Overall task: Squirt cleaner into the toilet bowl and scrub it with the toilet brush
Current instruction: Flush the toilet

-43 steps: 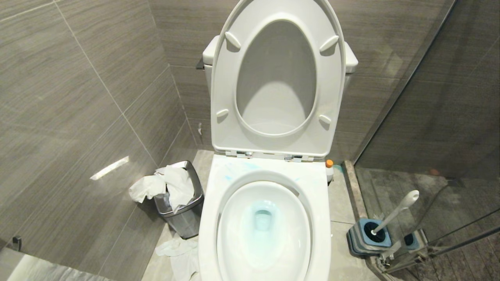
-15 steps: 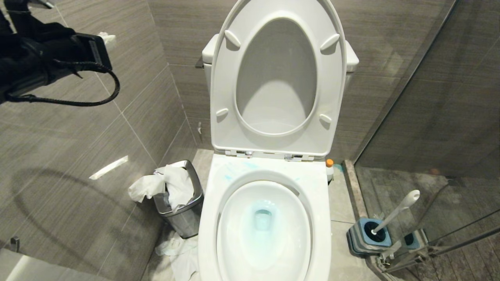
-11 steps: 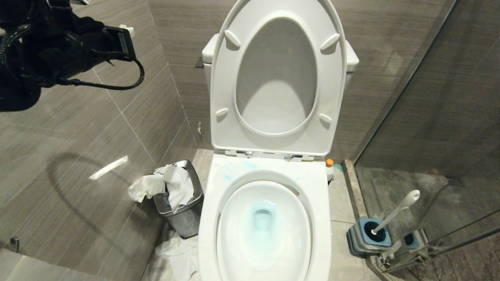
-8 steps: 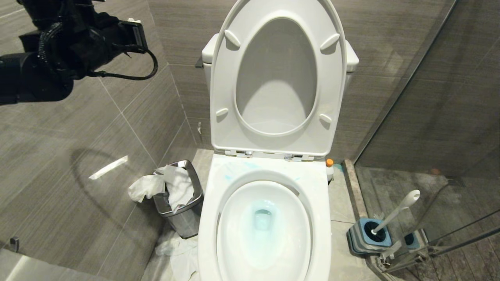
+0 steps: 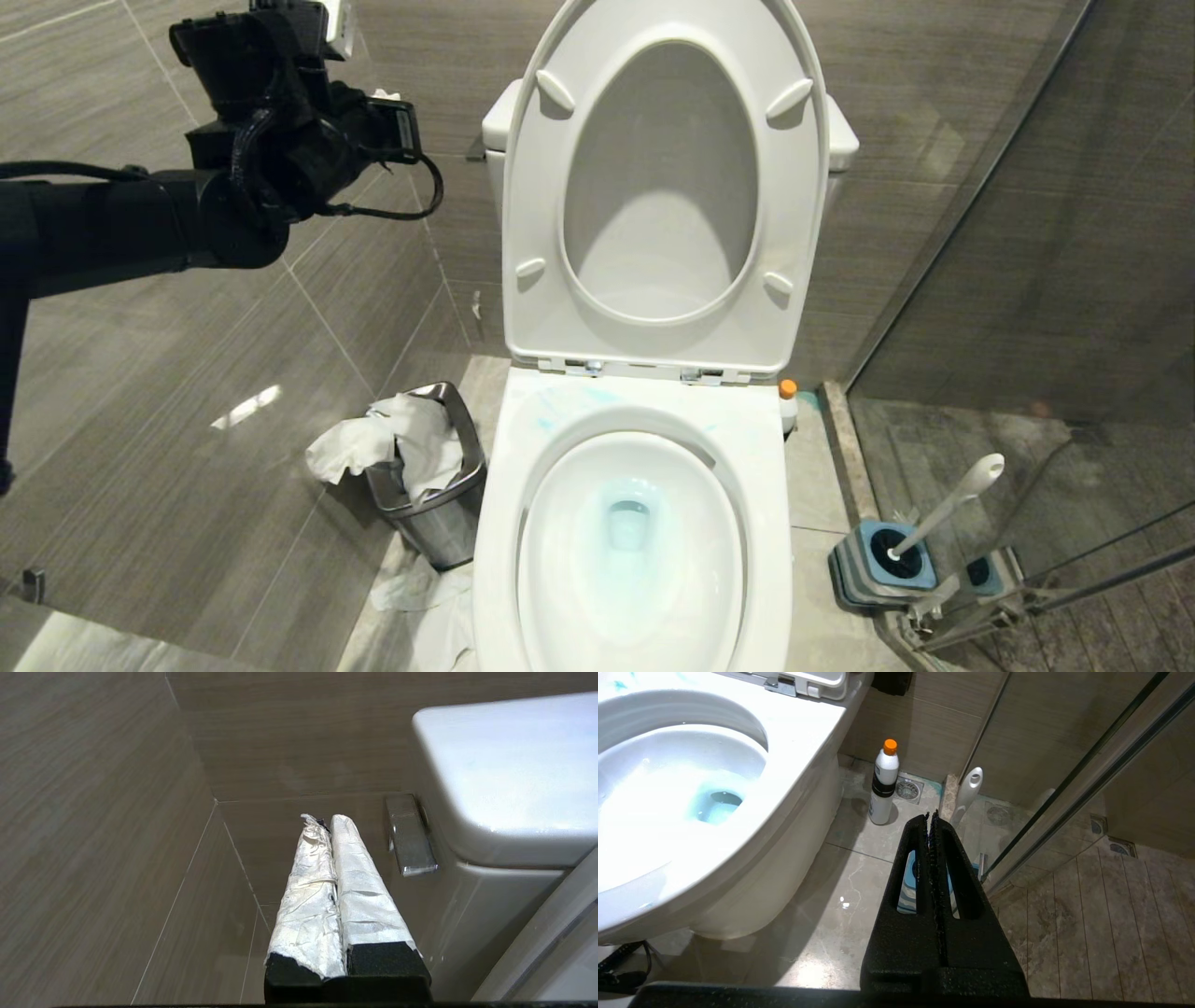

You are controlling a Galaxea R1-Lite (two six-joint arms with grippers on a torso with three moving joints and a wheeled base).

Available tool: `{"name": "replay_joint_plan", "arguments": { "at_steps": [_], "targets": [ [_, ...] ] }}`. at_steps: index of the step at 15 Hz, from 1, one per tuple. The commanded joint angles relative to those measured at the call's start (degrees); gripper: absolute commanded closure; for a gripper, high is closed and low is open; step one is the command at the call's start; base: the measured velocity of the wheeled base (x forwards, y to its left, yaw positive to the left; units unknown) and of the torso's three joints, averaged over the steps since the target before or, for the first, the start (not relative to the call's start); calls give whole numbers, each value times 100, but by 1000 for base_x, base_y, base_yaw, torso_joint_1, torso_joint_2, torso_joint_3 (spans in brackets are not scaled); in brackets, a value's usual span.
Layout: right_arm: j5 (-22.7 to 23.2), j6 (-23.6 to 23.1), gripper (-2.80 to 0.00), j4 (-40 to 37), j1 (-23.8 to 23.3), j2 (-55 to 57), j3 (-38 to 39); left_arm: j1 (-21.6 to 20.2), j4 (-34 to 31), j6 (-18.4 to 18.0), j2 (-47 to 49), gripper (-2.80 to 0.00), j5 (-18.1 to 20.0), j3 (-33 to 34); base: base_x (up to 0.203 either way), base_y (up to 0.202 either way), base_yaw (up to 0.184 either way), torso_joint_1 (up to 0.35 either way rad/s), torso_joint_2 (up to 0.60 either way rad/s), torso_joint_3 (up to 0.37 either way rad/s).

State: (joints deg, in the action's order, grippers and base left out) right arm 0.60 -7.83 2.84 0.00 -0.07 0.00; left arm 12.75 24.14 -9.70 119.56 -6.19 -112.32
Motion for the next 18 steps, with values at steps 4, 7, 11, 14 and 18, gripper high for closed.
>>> {"name": "replay_joint_plan", "arguments": {
  "at_steps": [4, 7, 11, 14, 18],
  "targets": [
    [2, -7, 0, 6, 0, 7, 0, 17, 717, -37, 88, 0, -216, 0, 0, 0, 0, 2, 4, -135],
    [2, -8, 0, 6, 0, 7, 0, 17, 1001, -50, 56, 0, -268, 0, 0, 0, 0, 2, 1, -194],
    [2, -1, 0, 6, 0, 7, 0, 57, 1036, -66, -138, 0, -221, 0, 0, 0, 0, 1, 3, -67],
    [2, -8, 0, 6, 0, 7, -5, 245, 997, -76, -149, 0, -216, 9, 0, 0, 0, 0, 0, 0],
    [2, -8, 0, 6, 0, 7, 0, 481, 979, -85, 68, 0, -225, 9, 0, 0, 0, 0, 0, 0]
  ]
}}
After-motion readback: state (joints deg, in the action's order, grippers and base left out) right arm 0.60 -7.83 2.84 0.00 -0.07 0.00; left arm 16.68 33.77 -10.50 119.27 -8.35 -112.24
